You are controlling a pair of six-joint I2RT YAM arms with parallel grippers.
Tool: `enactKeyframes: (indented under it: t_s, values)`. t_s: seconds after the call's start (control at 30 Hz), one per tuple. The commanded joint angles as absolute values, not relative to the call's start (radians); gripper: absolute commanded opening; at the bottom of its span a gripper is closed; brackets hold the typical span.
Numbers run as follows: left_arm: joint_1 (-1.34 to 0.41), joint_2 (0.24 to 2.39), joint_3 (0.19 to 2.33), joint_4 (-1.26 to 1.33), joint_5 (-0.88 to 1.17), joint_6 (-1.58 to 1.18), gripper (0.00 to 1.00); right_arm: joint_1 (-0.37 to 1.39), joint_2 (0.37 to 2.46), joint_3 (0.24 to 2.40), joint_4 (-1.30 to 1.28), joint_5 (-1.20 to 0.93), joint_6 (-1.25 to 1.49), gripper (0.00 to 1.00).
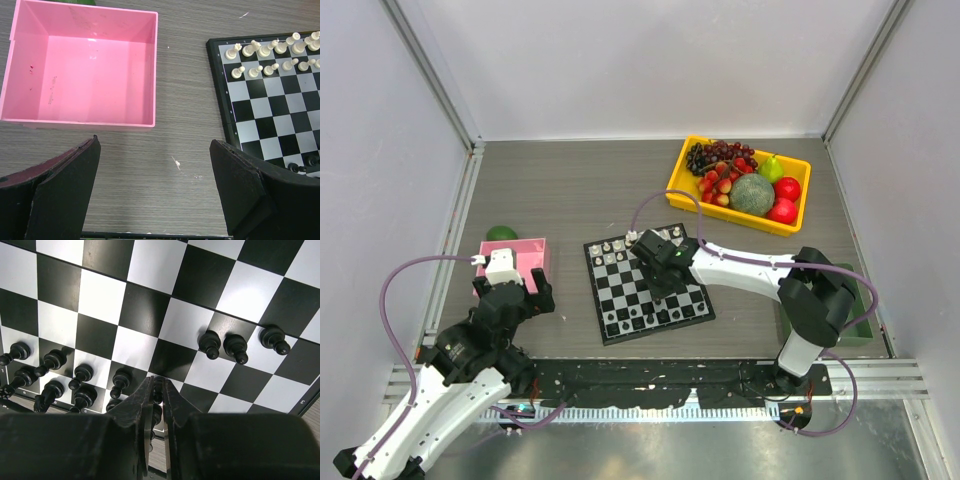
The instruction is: Set up the chess pieces on the board
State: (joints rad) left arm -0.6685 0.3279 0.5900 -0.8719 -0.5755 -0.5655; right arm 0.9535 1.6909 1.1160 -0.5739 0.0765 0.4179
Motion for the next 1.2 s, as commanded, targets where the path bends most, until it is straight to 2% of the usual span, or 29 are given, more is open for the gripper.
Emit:
enactKeyframes:
  t_s: [0.0,0.63,1.17]
  values:
    - [-0.670,0.331,0.591,-0.831,-0.591,-0.563,0.99,0.951,1.683,1.106,-0.548,0.078,0.420,0.19]
    - [-0.670,0.331,0.589,-0.833,-0.591,-0.563,0.99,0.951,1.672,1.098,-0.540,0.041,0.425,0.17]
    - [-0.670,0.328,0.589,-0.831,-0.592,-0.563,0.99,0.951,1.651,1.152,-0.546,0.061,0.419,0.24]
